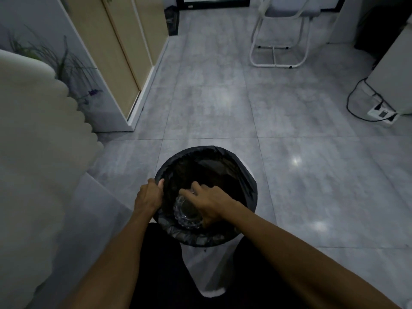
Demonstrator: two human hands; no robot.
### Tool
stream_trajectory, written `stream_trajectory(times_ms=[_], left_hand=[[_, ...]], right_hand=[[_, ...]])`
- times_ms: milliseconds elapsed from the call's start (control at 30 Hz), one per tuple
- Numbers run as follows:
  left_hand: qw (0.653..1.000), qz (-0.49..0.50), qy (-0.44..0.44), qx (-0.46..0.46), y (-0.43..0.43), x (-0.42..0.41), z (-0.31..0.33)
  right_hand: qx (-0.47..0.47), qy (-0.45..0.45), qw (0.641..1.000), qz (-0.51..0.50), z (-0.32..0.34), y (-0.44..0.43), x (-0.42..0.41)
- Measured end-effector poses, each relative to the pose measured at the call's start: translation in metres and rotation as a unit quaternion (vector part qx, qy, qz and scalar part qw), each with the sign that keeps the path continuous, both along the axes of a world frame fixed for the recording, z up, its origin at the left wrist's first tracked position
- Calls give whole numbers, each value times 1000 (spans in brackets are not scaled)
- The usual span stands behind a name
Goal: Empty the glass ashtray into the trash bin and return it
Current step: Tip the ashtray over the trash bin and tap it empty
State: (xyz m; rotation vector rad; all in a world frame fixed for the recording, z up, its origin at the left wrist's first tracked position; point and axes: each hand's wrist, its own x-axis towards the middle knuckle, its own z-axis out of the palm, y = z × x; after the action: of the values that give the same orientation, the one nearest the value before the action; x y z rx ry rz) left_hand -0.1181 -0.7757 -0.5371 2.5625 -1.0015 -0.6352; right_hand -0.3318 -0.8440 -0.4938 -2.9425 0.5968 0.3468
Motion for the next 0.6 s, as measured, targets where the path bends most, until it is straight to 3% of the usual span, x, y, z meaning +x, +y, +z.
stream_trajectory(times_ms=[300, 400, 500, 600], left_hand=[[997, -30, -68, 21, 3, 1, 13], [987, -91, -128, -35, -1, 6, 19], [973, -172, -47, -144, -7, 5, 24], [966, -175, 54, -182, -9, -1, 33]], right_hand=[[-40, -99, 993, -45, 1, -7, 10], [-19, -119, 990, -72, 3, -6, 15], [29, -145, 985, -94, 8, -6, 20], [110, -160, 974, -120, 15, -9, 25]])
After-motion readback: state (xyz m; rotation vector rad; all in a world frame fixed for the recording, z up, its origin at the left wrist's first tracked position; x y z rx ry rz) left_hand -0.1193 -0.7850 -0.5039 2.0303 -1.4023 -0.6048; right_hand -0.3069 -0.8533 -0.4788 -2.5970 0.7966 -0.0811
